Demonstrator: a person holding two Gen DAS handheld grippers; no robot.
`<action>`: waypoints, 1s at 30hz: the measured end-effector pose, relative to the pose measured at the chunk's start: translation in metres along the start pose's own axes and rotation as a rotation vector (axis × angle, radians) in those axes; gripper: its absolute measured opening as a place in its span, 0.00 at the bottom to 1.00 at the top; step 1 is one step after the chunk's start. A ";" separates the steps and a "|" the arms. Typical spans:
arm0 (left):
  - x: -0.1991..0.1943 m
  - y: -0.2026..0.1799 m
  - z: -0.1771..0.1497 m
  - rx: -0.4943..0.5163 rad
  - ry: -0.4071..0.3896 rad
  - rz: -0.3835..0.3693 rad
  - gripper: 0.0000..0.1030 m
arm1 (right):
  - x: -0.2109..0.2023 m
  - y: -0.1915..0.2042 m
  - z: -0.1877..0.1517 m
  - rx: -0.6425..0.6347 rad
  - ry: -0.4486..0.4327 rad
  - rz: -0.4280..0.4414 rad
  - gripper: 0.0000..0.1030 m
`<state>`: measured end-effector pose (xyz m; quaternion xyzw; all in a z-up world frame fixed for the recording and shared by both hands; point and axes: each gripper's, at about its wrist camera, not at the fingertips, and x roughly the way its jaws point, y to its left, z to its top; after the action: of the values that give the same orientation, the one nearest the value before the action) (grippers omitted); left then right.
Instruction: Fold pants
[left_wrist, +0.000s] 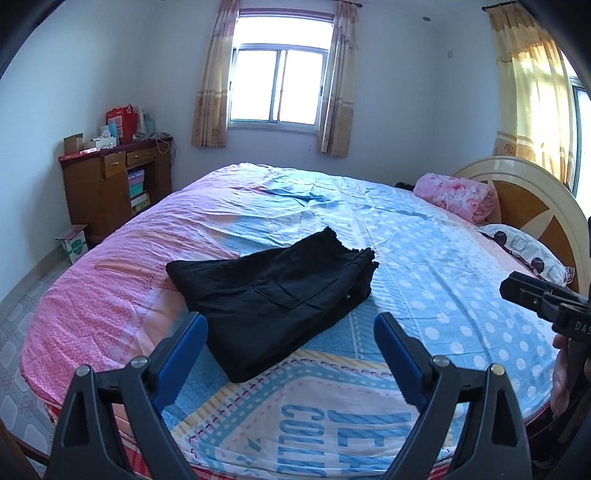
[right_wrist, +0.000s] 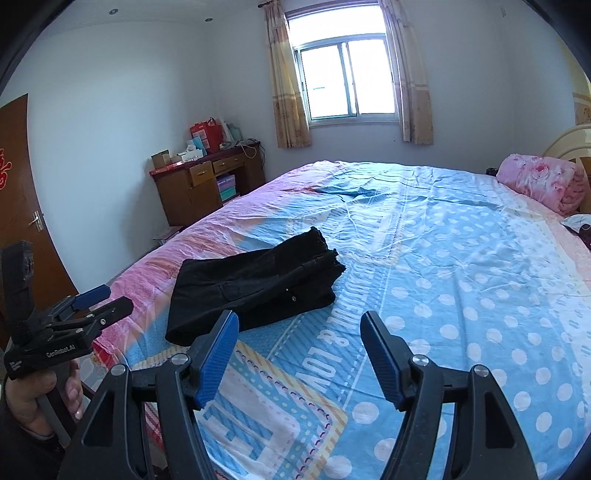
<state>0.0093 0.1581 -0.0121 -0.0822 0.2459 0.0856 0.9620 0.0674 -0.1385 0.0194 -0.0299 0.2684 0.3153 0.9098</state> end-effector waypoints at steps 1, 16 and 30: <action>-0.001 0.001 0.000 0.000 -0.002 0.000 0.96 | -0.001 0.001 0.000 -0.003 -0.001 0.000 0.68; 0.002 0.002 -0.002 0.005 0.004 0.013 1.00 | -0.004 0.007 -0.002 -0.010 -0.014 0.003 0.68; -0.008 -0.011 0.003 0.049 -0.034 0.039 1.00 | -0.009 0.008 -0.003 -0.009 -0.036 -0.010 0.68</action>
<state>0.0063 0.1466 -0.0047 -0.0526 0.2329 0.0995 0.9660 0.0554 -0.1374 0.0224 -0.0299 0.2503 0.3123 0.9159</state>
